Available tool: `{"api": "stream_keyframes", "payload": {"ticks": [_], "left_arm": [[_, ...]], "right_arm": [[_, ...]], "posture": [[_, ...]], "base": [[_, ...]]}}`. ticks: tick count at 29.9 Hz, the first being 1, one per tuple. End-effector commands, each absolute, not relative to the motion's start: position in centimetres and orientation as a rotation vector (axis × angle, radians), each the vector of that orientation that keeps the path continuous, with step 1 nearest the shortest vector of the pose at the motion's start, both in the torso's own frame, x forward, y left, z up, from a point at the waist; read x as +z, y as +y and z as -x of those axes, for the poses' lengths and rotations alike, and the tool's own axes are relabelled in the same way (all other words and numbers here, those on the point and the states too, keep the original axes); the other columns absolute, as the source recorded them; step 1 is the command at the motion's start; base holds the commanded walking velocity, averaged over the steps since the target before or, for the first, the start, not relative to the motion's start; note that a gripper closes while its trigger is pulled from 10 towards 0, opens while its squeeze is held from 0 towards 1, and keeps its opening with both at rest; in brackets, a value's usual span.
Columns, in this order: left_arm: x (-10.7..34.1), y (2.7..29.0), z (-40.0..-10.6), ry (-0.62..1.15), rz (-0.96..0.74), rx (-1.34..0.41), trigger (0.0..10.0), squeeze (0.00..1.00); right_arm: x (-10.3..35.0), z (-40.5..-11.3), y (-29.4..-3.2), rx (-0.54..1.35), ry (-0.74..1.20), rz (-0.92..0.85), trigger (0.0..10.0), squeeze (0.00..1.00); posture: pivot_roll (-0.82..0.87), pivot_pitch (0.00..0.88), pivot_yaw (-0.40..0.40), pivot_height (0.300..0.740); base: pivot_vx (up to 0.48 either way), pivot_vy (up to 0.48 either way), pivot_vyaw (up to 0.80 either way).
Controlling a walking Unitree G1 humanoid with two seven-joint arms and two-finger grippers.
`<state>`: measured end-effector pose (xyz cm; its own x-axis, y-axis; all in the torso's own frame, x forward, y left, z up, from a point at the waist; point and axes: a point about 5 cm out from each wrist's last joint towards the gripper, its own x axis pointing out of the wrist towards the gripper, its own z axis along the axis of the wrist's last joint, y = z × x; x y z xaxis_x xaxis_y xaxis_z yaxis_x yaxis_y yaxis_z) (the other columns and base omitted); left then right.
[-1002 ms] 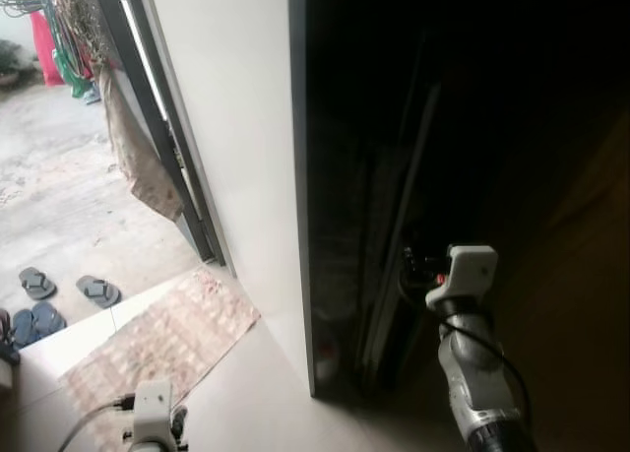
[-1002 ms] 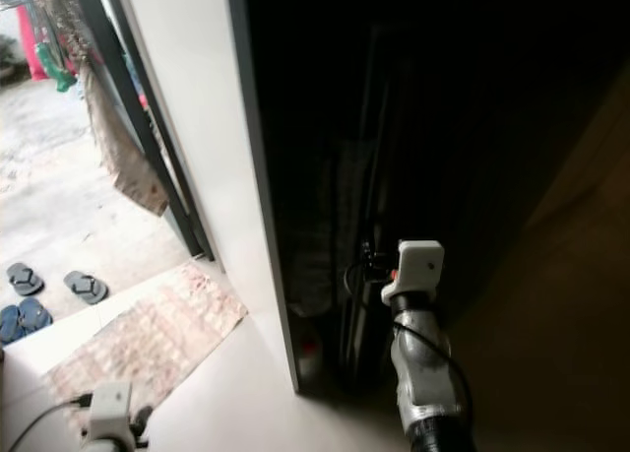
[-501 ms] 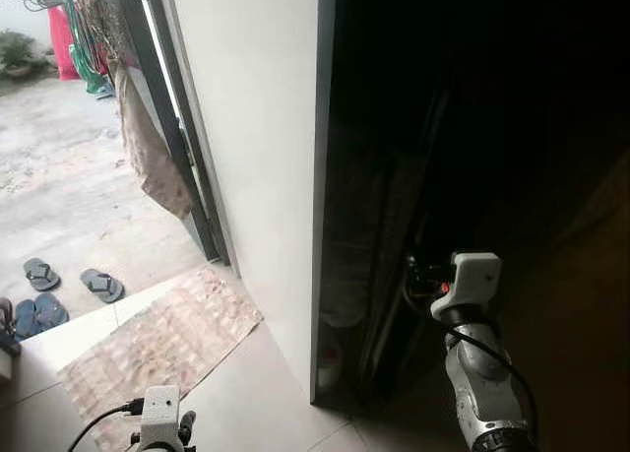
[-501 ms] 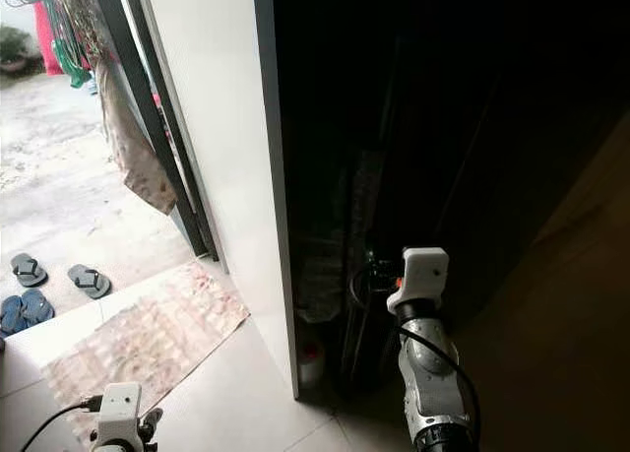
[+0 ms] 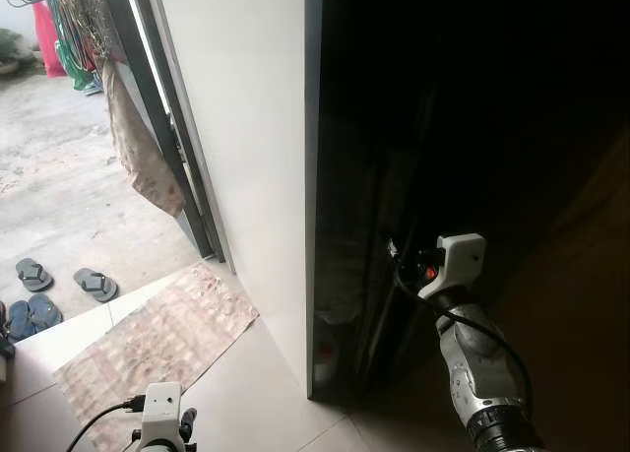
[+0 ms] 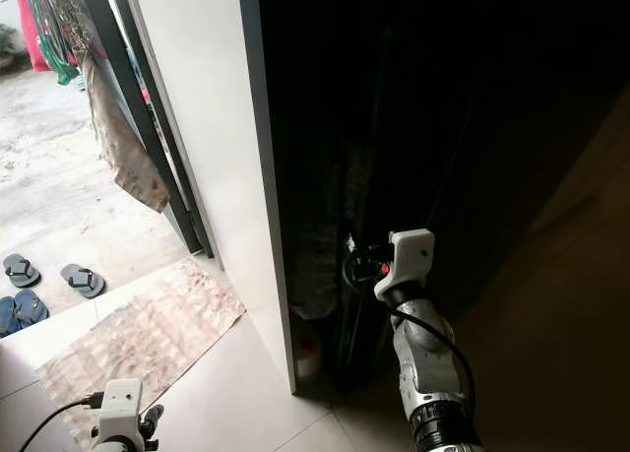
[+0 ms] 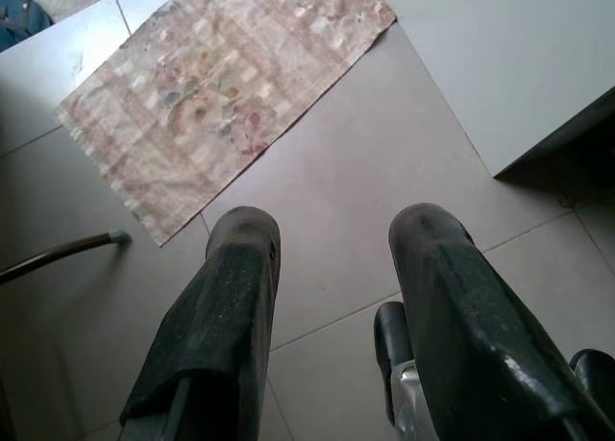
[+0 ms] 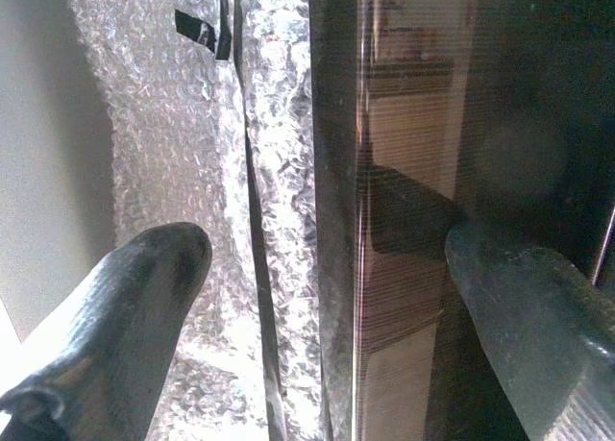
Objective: Restocking fridge
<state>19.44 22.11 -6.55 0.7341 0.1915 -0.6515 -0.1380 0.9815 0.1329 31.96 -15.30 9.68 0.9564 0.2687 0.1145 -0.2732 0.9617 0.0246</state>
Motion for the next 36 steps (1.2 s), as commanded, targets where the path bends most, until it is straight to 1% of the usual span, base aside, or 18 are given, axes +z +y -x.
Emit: {"api": "stream_keyframes", "payload": {"ticks": [1,7,10,13,18,23,28,30,33,34,36], "left_arm": [[-6.7,22.3,-19.1,0.745,-0.086,0.189,10.0,0.00],[-6.7,22.4,-19.2,0.747,-0.092,0.191,10.0,0.00],[-6.6,22.6,-19.4,0.740,-0.095,0.193,10.0,0.00],[-6.5,22.6,-19.4,0.737,-0.099,0.192,10.0,0.00],[-6.6,22.5,-19.3,0.744,-0.097,0.190,10.0,0.00],[-6.7,22.5,-19.3,0.747,-0.094,0.192,10.0,0.00],[-6.8,22.3,-19.1,0.750,-0.090,0.189,10.0,0.00],[-6.8,22.1,-19.1,0.752,-0.088,0.188,10.0,0.00],[-6.9,22.0,-19.0,0.754,-0.085,0.185,10.0,0.00],[-6.9,22.0,-19.0,0.754,-0.085,0.185,10.0,0.00],[-6.9,22.0,-18.9,0.752,-0.080,0.190,10.0,0.00]], "right_arm": [[10.0,-32.4,-14.5,0.330,-0.104,-0.036,10.0,0.00],[10.8,-33.3,-14.2,0.391,-0.110,-0.032,10.0,0.00],[11.4,-34.0,-13.9,0.411,-0.117,-0.062,10.0,0.00],[12.0,-34.8,-12.8,0.455,-0.120,-0.103,10.0,0.00],[12.7,-35.6,-10.7,0.525,-0.119,-0.117,10.0,0.00],[12.9,-36.0,-9.9,0.542,-0.113,-0.121,10.0,0.00],[11.8,-35.5,-10.4,0.499,-0.096,-0.113,10.0,0.00],[11.2,-35.2,-11.3,0.442,-0.102,-0.120,10.0,0.00],[10.6,-34.1,-12.6,0.395,-0.138,-0.120,10.0,0.00],[10.6,-34.1,-12.6,0.395,-0.138,-0.120,10.0,0.00],[10.4,-32.8,-13.3,0.391,-0.177,-0.124,10.0,0.00]], "posture": [[-0.01,0.033,0.021,0.740],[-0.01,0.033,0.022,0.740],[0.00,0.031,0.023,0.740],[0.00,0.031,0.026,0.740],[0.00,0.029,0.026,0.740],[0.01,0.031,0.022,0.740],[0.00,0.035,0.015,0.740],[0.00,0.037,0.014,0.740],[0.00,0.036,0.009,0.740],[0.00,0.036,0.009,0.740],[-0.01,0.035,0.006,0.740]], "base": [[0.000,0.000,0.00],[0.000,0.000,0.00],[0.000,0.000,0.00],[0.000,0.000,0.00],[0.000,0.000,0.00],[0.000,0.000,0.00],[0.000,0.000,0.00],[0.000,0.000,0.00],[0.000,0.000,0.00],[0.000,0.000,0.00],[0.000,0.000,0.00]]}}
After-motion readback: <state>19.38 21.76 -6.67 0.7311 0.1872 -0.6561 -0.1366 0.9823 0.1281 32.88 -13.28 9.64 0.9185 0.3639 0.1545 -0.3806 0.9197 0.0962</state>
